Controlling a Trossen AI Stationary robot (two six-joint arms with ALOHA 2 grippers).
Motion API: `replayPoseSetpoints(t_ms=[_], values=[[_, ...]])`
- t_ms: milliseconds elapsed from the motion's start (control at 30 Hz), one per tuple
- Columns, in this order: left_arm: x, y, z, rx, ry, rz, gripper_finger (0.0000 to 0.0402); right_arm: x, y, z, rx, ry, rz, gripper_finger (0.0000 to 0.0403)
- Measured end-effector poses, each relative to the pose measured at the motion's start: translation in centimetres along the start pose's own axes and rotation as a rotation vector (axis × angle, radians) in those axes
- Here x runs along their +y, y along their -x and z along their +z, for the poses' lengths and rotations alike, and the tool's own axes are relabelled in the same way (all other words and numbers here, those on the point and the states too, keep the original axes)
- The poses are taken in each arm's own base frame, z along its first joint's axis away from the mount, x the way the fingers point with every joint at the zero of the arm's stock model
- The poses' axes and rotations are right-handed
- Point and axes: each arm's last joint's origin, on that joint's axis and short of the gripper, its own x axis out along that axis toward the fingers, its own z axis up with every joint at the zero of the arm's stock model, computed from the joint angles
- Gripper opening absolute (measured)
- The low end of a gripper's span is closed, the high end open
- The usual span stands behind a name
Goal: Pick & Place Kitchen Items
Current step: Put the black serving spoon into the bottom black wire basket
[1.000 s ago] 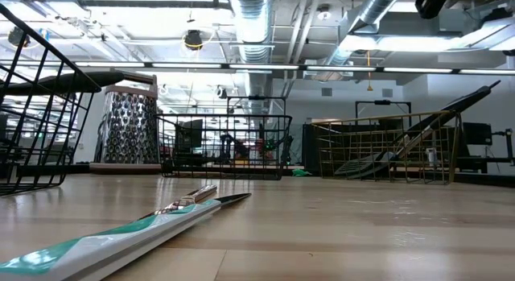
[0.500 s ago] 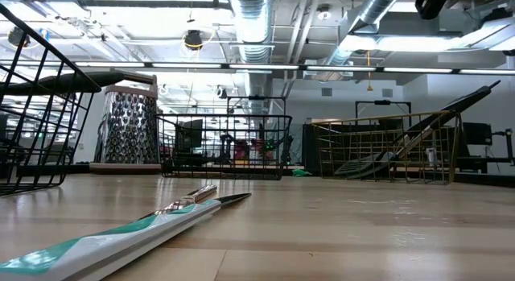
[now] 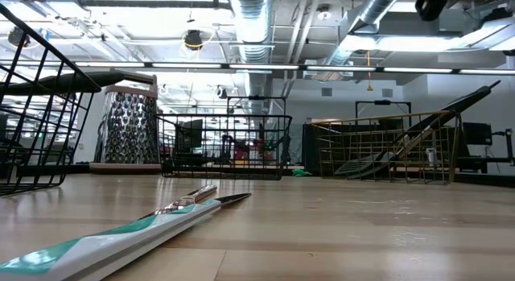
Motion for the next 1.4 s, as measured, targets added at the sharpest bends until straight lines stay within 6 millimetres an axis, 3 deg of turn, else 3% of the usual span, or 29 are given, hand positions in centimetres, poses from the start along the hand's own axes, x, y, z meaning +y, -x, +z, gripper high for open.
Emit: replayPoseSetpoints(t_ms=[400,933,1400], values=[[0.5,0.1,-3.1,0.133,-0.177,0.1,0.0033,-0.1,0.0,-0.1,0.015,0.0,-0.009,0.0244],[0.2,-0.8,-7.1,0.129,-0.309,0.207,0.0033,-0.2,0.0,-0.3,0.028,-0.001,-0.018,0.0244],[3.7,-0.7,-10.8,0.096,-0.193,0.275,0.0035,-0.2,0.0,-0.4,0.037,-0.001,-0.024,0.0244]])
